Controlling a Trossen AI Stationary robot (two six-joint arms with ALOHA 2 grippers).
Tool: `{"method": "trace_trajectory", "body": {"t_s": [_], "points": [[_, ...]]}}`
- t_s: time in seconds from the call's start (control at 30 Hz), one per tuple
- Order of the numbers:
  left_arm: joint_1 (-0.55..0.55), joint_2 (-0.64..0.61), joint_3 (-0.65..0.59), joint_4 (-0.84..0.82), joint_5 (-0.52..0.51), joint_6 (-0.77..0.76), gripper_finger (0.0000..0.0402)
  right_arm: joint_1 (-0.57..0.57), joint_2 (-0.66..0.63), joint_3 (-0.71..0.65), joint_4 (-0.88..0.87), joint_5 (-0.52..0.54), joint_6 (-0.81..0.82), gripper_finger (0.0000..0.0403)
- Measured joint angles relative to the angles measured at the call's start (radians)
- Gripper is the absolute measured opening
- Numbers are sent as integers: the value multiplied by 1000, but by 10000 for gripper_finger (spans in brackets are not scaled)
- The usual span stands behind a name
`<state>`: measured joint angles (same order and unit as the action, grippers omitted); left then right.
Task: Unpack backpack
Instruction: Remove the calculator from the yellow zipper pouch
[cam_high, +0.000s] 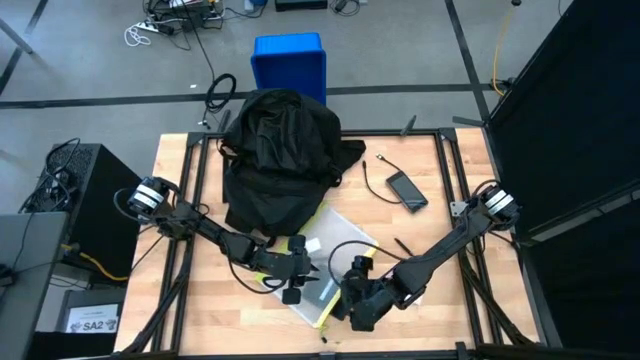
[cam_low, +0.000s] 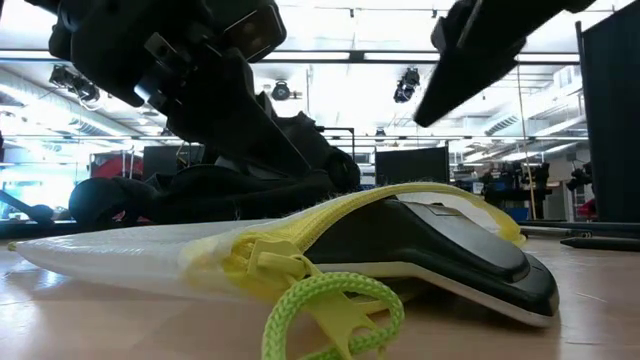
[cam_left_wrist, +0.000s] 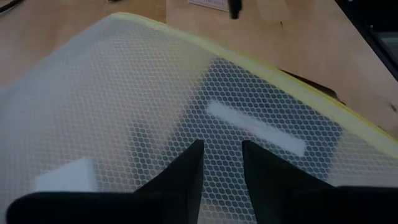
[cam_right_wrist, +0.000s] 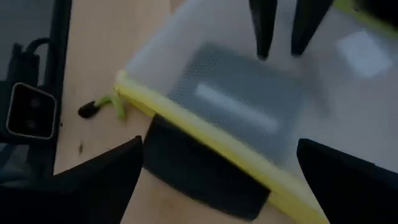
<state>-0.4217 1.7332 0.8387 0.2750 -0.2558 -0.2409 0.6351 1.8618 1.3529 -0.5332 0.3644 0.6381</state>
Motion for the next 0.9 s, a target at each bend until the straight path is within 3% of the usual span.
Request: {"method": "trace_trajectory", "body": {"t_s": [0.17, 0.37, 0.5, 0.9], "points": [[0, 0, 0, -13, 0, 0, 87, 25, 2, -20, -15, -57, 219, 399], [0, 0, 0, -13, 0, 0, 87, 44, 4, -55, 60, 9, 401, 399], [0, 0, 0, -18, 3, 0, 87, 45, 16, -85, 146, 33, 429, 399], [-6, 0, 0, -17, 20, -2, 87, 24, 143, -81, 175, 56, 386, 399]]}}
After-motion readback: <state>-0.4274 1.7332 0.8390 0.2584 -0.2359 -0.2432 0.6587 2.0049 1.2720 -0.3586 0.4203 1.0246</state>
